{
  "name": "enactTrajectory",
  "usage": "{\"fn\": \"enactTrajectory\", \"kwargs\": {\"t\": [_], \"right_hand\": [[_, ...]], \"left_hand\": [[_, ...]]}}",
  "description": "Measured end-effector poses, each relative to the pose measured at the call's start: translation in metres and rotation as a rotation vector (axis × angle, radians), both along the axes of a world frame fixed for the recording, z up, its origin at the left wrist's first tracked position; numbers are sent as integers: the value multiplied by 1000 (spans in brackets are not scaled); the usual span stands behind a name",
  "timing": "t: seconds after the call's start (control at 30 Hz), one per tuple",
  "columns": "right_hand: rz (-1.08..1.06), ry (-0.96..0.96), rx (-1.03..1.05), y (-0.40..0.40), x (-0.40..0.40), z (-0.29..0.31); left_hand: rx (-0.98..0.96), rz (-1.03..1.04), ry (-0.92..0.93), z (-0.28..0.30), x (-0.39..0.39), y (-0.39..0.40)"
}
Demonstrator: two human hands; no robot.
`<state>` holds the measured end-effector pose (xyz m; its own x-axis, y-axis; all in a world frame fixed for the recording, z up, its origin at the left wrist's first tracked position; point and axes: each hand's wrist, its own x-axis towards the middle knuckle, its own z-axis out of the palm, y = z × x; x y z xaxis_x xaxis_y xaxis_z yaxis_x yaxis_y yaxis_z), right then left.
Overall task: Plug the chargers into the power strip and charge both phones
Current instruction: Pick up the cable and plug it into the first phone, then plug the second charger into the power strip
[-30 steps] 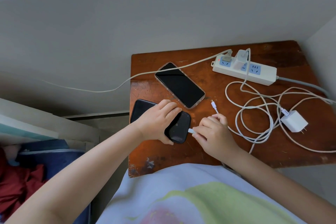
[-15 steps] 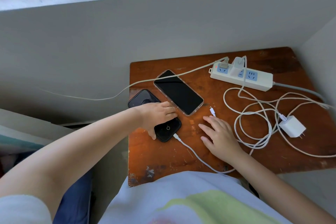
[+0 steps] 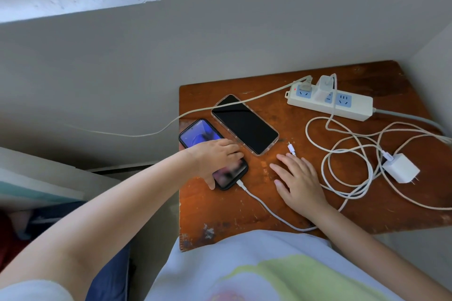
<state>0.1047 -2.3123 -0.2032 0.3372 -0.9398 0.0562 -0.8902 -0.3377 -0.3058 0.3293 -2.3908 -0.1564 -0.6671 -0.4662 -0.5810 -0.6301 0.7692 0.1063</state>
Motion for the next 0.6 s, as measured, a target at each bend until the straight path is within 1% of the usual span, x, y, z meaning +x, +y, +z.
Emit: {"fn": "enactTrajectory", "kwargs": {"t": [0.1,0.2,0.33,0.43,0.6], "right_hand": [[-2,-4,8,0,0,2],[-4,-26,24,1,0,1],[-15,-151,58,2,-8,3],[-68,-210,53,6,-23,10],[-190,-196,8,15,-61,21]], "left_hand": [[-13,80,83,1,-1,10],[-93,196,186,-4,-9,28],[-177,291,266,-11,-32,51],[-186,364,328,-18,-56,61],[-199,477,395,-32,-94,65]]}}
